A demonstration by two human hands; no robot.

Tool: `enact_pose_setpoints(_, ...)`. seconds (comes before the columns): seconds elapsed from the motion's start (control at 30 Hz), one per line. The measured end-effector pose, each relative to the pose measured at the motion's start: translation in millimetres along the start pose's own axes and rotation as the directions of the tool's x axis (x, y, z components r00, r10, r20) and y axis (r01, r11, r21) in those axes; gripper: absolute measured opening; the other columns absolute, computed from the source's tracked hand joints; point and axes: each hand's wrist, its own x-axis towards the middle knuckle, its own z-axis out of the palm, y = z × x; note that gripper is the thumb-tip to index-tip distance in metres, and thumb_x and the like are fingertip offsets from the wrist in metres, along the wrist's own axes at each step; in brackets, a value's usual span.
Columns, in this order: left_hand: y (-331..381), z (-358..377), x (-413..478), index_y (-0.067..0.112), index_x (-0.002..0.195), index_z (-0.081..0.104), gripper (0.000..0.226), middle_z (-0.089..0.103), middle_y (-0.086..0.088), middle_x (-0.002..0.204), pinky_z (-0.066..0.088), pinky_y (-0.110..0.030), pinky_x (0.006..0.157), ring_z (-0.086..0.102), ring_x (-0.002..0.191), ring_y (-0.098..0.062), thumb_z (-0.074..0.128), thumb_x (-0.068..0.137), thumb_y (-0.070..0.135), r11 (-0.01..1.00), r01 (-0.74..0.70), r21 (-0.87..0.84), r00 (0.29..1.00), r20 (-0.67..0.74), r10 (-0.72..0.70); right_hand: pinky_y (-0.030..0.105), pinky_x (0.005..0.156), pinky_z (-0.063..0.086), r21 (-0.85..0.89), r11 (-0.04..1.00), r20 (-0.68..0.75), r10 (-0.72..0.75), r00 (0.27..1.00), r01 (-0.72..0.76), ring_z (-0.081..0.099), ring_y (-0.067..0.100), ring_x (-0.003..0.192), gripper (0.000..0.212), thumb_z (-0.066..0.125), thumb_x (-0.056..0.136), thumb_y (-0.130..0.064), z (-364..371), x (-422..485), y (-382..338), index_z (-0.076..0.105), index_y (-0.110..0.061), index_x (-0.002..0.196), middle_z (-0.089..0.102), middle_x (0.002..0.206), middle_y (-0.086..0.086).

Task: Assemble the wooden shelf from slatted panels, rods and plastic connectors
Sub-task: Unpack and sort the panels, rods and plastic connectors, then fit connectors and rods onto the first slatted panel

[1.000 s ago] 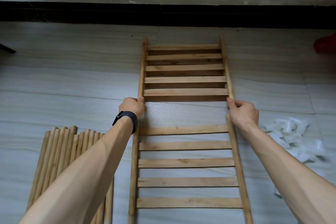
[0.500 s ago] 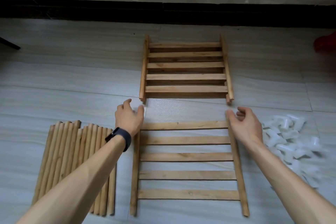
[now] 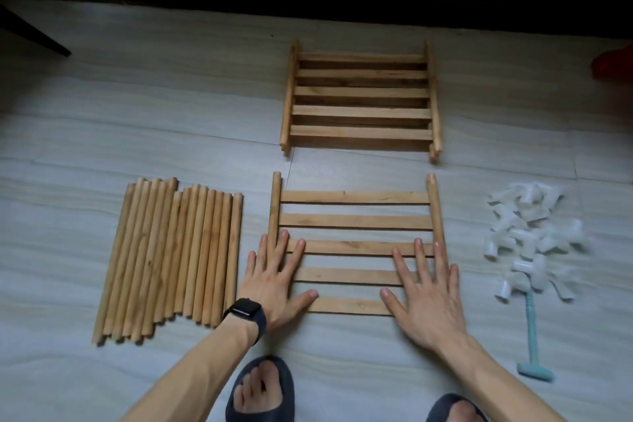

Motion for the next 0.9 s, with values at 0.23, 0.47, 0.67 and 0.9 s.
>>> enact_pose_setpoints(0.23, -2.0, -1.2, -12.6, 0.043, 0.149, -0.030, 0.091, -0.041, 0.001, 0.155, -0.018, -0.051, 0.116, -0.032, 0.145, -0.034, 0.029, 0.090, 0.078, 0.998, -0.015, 0.065, 0.999, 0.036, 0.013, 0.052, 0.118, -0.019, -0.031, 1.000, 0.122, 0.004, 0.993, -0.001, -0.045, 0.028, 0.139, 0.076, 0.017, 0.095, -0.072, -8.8, -17.1, 0.4, -0.023, -0.041, 0.152, -0.039, 0.157, 0.000)
enact_pose_setpoints(0.47, -62.8, -45.6, -42.2, 0.047, 0.153, -0.015, 0.076, -0.028, 0.002, 0.162, -0.007, -0.051, 0.121, -0.018, 0.151, -0.029, 0.032, 0.097, 0.067, 0.992, 0.120, -0.024, 0.986, -0.114, -0.122, 0.054, 0.118, -0.018, -0.082, 0.994, 0.154, -0.063, 0.986, 0.076, -0.040, 0.034, 0.142, 0.080, 0.006, 0.089, -0.076, -47.4, -13.3, -33.4, -0.020, -0.039, 0.154, -0.030, 0.160, 0.003)
enact_pose_setpoints(0.67, -166.1, -49.6, -64.4, 0.034, 0.159, 0.012, 0.072, 0.006, -0.012, 0.166, 0.017, -0.049, 0.121, 0.012, 0.151, -0.036, 0.047, 0.098, 0.048, 0.837, 0.501, -0.220, 0.836, -0.125, -0.534, 0.054, 0.118, -0.020, -0.063, 0.948, 0.161, -0.300, 0.940, 0.313, -0.046, 0.033, 0.138, 0.084, -0.010, 0.074, -0.078, -62.2, 19.9, -113.4, -0.025, -0.043, 0.149, -0.038, 0.157, 0.001)
enact_pose_setpoints(0.9, -234.4, -35.4, -66.4, 0.010, 0.155, 0.026, 0.056, 0.043, -0.022, 0.148, 0.042, -0.044, 0.104, 0.048, 0.130, -0.041, 0.040, 0.104, 0.028, 0.516, 0.644, -0.566, 0.665, 0.080, -0.742, 0.066, 0.115, 0.003, -0.108, 0.859, 0.276, -0.458, 0.845, 0.501, -0.012, 0.040, 0.151, 0.068, 0.012, 0.092, -0.076, -42.5, 42.2, -173.4, 0.008, -0.051, 0.155, 0.003, 0.167, 0.006)
